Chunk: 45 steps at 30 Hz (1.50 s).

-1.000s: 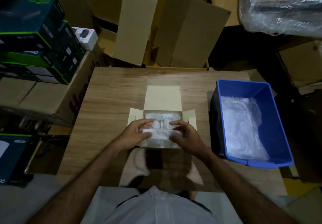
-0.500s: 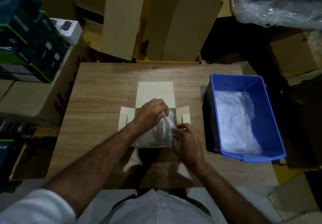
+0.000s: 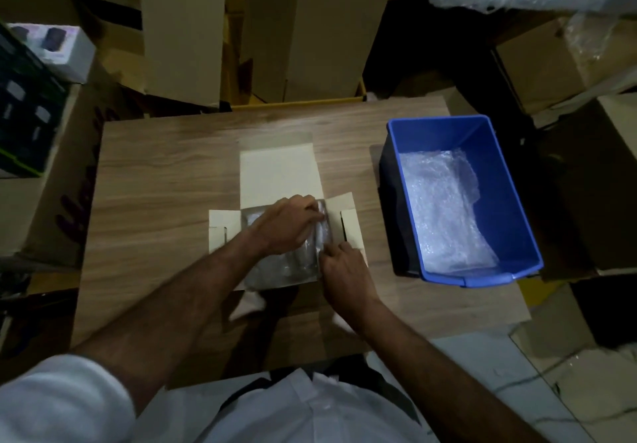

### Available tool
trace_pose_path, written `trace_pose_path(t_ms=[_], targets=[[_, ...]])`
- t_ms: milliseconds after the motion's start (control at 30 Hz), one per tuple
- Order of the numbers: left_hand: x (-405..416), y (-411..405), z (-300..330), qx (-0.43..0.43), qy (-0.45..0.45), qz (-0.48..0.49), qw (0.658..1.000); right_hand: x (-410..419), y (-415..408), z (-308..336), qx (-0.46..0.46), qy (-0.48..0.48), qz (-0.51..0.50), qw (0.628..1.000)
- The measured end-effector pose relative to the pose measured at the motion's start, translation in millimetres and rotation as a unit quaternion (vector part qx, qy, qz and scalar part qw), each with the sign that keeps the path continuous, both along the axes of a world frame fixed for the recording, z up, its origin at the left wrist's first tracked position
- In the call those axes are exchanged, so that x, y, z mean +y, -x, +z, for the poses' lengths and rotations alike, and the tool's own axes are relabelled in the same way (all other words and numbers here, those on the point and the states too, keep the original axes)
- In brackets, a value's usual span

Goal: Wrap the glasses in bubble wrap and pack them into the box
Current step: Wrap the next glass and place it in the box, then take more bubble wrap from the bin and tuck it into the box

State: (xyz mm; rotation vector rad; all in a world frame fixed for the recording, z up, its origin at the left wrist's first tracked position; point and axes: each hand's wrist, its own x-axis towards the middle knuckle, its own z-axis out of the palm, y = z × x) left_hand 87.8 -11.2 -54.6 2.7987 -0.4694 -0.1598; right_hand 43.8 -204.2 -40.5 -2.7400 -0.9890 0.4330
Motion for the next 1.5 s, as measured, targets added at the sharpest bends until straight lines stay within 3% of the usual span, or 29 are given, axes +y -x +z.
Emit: trace_pose_path(t_ms=[200,533,700,900,1067,1233,1333,1400,1500], targets=[[10,-7,8,0.156,-0.106,-0.081,0.979,18,5,0,0.078,-0.024,-0.019,0.996],[9,-11,9,0.18,-0.108,-0.083,0.974,34,2,2,0.148,0.077,-0.056,0.984],[10,3,9,0.14,-0.059,-0.038,0.988,24,3,12,0.136,0.052,-0.051,0.988],[-2,34,20,0.009,0.056,0.056,0.997,-17,-13,32,-0.05,-0.108,-0.05,0.992],[-44,38,33,-0.057,0.044,0.116,0.991,-58,-35,45,-0.072,-0.157,-0.076,0.982],[-108,23,47,-0.114,0.103,0.162,0.975,-120,-66,55,-0.101,-0.191,-0.139,0.966],[-156,4,56,-0.136,0.142,0.167,0.966,-169,-87,44,-0.084,-0.151,-0.161,0.972],[-184,-11,58,-0.128,0.149,0.175,0.965,-196,-102,38,-0.023,-0.078,-0.142,0.987],[-211,-33,44,-0.098,0.085,0.163,0.978,-219,-125,22,0.055,0.049,-0.078,0.994]])
